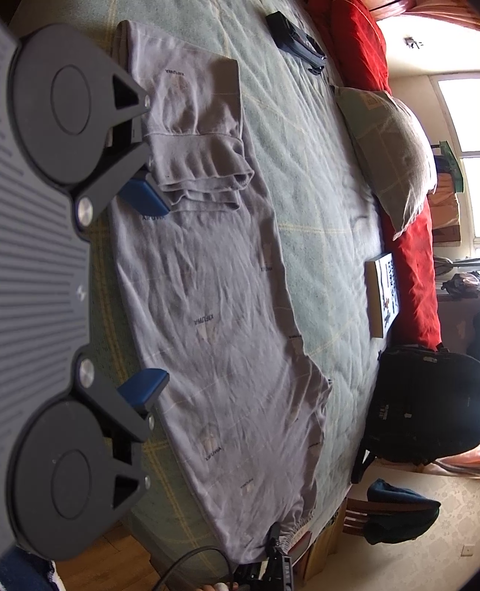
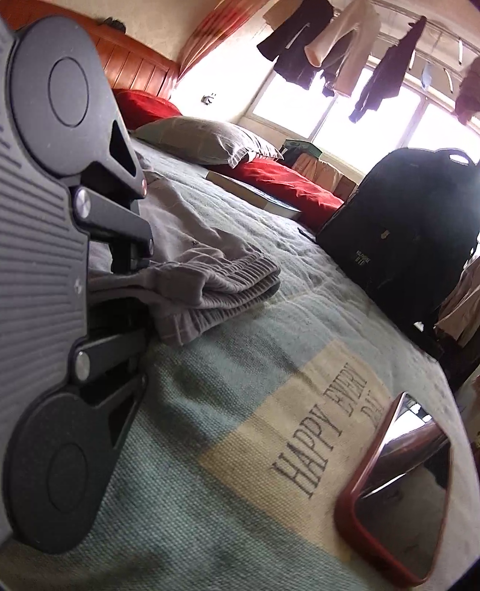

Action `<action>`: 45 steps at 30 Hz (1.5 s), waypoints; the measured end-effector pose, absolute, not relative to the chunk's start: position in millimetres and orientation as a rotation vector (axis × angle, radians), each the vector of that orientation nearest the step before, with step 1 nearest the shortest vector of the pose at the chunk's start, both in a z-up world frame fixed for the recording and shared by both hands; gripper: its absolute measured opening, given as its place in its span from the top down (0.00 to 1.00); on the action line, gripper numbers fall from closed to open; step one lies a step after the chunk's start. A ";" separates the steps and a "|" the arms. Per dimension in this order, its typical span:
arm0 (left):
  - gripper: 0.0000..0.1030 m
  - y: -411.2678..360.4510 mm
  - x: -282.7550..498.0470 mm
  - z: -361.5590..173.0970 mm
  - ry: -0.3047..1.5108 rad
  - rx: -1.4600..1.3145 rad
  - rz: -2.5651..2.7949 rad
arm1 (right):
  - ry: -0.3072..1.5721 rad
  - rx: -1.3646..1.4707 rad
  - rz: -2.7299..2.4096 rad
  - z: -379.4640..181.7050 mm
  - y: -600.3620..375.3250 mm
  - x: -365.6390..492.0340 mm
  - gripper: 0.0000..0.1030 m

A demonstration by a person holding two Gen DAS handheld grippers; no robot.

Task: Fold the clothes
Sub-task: 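Close the right tool on the grey garment's waistband, then lift the grey garment off the bed with the right tool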

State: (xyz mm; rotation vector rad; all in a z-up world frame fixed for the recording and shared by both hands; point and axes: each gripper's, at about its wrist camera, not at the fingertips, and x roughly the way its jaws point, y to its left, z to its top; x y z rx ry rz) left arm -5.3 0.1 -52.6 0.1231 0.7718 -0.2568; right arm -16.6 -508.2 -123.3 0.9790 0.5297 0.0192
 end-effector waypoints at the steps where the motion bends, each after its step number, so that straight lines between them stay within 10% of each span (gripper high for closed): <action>1: 0.13 0.2 -5.1 -52.9 0.773 0.123 -0.256 | 0.535 0.986 0.019 -123.5 -509.3 -16.3 0.93; 35: 0.13 -6.0 -5.0 -53.1 0.774 0.135 -0.262 | 0.467 0.923 0.011 -125.7 -502.6 -23.1 0.93; 40: 0.13 -5.4 -5.0 -53.9 0.781 0.137 -0.259 | 0.434 0.856 0.021 -119.3 -492.6 -23.8 0.76; 42: 0.13 -4.7 -4.3 -54.1 0.782 0.135 -0.257 | 0.447 0.838 0.007 -121.3 -493.3 -23.2 0.93; 45: 0.13 -3.9 -3.5 -53.9 0.783 0.135 -0.256 | 0.447 0.906 0.024 -124.6 -502.4 -24.4 0.93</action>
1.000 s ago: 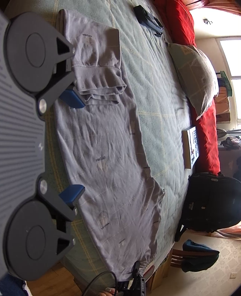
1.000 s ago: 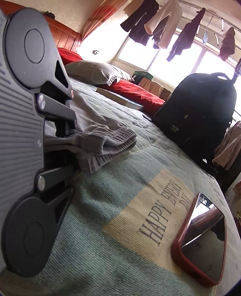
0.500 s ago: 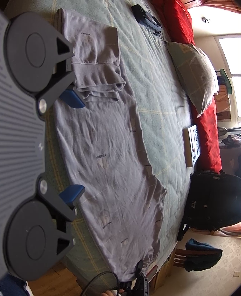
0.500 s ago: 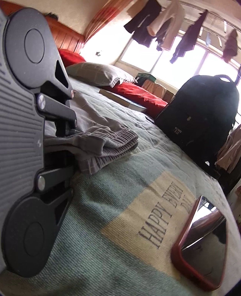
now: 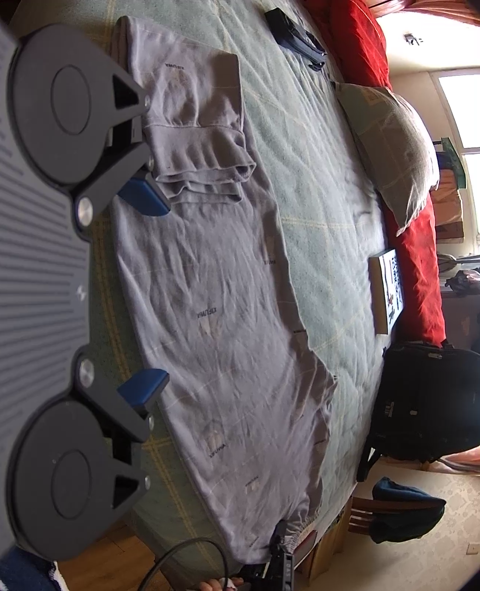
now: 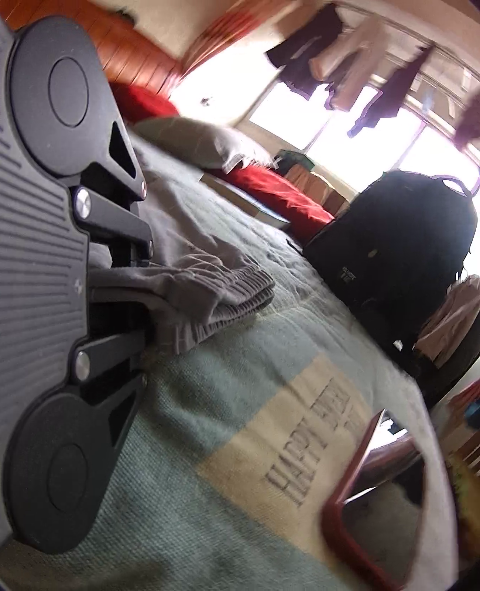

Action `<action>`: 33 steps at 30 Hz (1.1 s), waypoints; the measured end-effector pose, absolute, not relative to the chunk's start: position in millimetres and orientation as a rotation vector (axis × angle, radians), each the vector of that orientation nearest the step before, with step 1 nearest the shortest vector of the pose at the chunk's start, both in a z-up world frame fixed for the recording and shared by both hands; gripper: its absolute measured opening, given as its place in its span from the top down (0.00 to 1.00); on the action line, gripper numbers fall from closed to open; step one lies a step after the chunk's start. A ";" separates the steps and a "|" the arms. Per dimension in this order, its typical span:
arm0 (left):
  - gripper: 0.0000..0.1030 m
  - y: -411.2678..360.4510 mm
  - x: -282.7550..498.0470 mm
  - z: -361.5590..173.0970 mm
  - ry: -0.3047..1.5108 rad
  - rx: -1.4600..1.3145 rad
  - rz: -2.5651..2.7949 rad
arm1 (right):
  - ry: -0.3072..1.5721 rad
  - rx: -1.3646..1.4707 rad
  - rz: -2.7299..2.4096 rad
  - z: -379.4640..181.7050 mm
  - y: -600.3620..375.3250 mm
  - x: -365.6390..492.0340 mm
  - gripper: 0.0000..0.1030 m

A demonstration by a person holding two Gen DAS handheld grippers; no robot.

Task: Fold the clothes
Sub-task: 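Lift the grey garment off the bed with the right tool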

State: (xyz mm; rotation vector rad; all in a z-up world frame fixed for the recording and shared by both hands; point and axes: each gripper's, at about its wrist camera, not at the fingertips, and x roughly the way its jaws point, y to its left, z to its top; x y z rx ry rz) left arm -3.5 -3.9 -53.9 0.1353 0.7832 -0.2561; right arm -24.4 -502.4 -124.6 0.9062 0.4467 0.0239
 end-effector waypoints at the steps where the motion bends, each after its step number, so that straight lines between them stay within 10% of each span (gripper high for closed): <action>1: 0.13 -3.6 -3.3 -53.7 0.783 0.137 -0.256 | 0.450 0.909 0.024 -122.7 -502.3 -23.9 0.93; 33: 0.13 23.1 -7.4 -50.2 0.785 0.194 -0.278 | 0.525 0.734 -0.014 -61.3 -457.0 -7.7 0.92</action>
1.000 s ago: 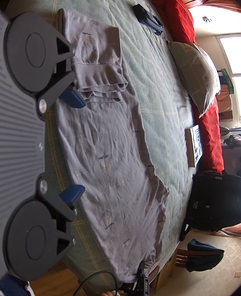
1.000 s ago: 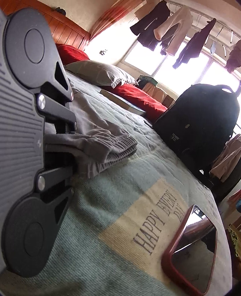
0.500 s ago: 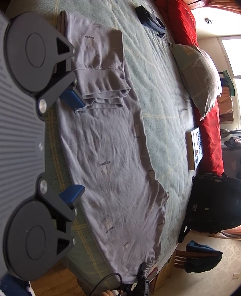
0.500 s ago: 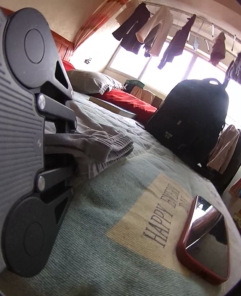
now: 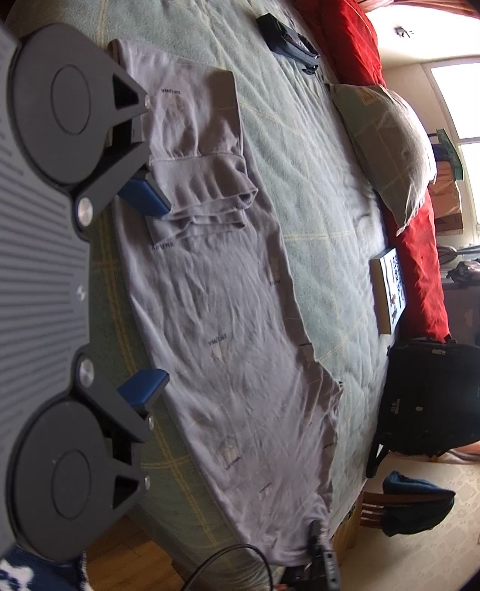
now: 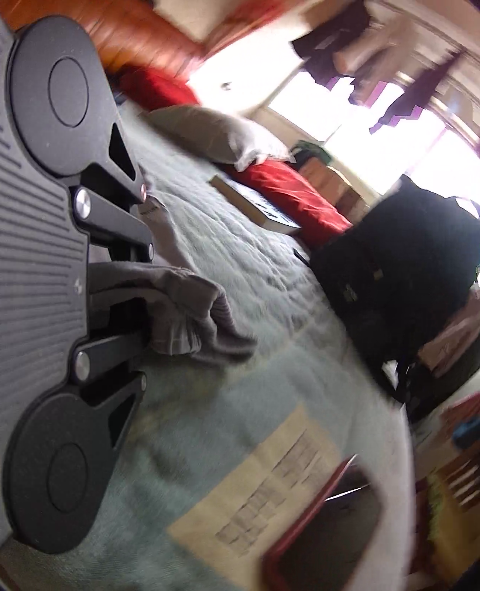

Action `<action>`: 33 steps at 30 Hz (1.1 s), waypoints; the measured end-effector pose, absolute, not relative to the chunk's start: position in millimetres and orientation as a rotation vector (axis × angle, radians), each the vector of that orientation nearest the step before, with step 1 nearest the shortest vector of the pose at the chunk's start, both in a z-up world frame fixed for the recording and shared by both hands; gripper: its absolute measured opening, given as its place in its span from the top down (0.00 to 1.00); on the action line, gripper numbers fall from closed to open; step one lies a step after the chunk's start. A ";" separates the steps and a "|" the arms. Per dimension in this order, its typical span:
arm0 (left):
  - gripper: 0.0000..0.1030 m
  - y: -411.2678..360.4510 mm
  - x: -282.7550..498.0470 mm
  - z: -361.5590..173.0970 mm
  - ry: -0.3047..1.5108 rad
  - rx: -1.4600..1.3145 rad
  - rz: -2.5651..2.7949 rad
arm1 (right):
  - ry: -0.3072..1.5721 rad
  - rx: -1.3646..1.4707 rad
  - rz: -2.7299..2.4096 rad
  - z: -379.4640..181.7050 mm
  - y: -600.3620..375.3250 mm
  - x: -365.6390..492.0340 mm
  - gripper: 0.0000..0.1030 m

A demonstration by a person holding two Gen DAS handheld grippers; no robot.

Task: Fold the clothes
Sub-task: 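Lift the grey garment off the bed with the right tool, then carry the grey garment with the right tool over the folded clothing stack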

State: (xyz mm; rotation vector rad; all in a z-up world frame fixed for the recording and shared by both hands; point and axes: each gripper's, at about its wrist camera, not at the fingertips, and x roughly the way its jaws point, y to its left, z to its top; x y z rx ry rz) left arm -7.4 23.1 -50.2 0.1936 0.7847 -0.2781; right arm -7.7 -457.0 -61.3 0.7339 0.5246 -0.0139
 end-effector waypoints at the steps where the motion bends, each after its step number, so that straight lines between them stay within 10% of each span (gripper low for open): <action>1: 0.13 25.5 -8.3 -49.8 0.783 0.199 -0.279 | 0.533 0.698 -0.010 -54.3 -449.4 -5.6 0.92; 33: 0.13 107.9 -24.6 -45.1 0.775 0.214 -0.261 | 0.639 0.203 0.495 43.5 -171.6 51.9 0.91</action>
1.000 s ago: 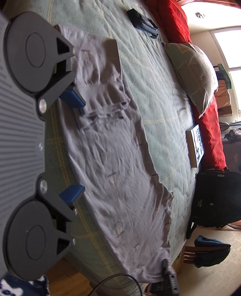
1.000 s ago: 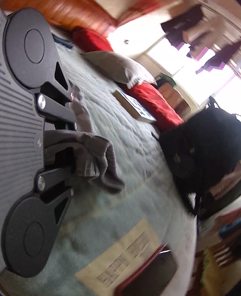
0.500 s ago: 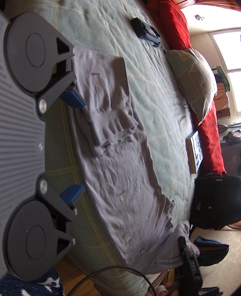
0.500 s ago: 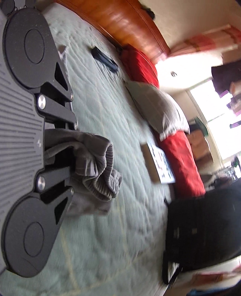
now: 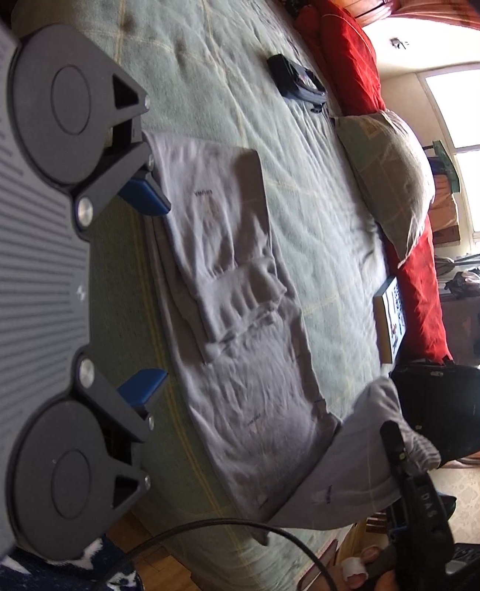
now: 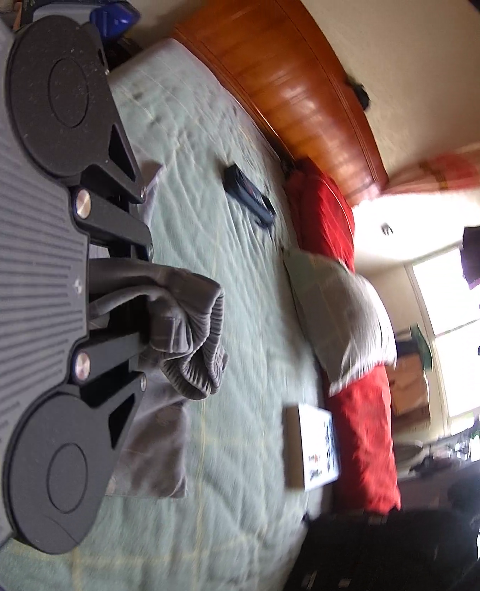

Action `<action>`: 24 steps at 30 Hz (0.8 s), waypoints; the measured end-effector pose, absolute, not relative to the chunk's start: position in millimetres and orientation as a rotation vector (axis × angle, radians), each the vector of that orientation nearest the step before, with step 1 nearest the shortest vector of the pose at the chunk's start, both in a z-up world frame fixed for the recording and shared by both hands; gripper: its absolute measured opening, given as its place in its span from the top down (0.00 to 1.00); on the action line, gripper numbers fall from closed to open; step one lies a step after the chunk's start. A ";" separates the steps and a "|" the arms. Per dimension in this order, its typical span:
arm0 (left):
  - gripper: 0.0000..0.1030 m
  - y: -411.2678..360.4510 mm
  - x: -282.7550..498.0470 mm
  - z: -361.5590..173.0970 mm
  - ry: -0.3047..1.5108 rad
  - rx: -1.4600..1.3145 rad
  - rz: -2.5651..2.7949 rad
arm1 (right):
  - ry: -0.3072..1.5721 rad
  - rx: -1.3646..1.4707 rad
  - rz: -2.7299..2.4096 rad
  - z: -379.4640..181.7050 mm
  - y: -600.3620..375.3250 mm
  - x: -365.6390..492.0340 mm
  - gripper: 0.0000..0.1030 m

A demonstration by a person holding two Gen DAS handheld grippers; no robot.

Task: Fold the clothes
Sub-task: 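Carry the grey garment with the right tool over the folded clothing stack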

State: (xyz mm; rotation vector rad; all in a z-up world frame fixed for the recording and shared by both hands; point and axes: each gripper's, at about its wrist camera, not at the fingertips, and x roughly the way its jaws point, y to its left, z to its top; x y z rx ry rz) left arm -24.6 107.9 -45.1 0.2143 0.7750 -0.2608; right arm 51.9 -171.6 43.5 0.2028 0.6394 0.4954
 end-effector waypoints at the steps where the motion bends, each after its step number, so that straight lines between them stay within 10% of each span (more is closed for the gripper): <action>1: 0.13 109.7 -24.8 -44.7 0.777 0.217 -0.264 | 0.642 0.193 0.511 44.2 -164.2 52.3 0.91; 24: 0.13 152.3 -11.6 -30.4 0.862 0.112 -0.351 | 0.706 -0.058 0.670 49.3 -25.0 70.3 0.91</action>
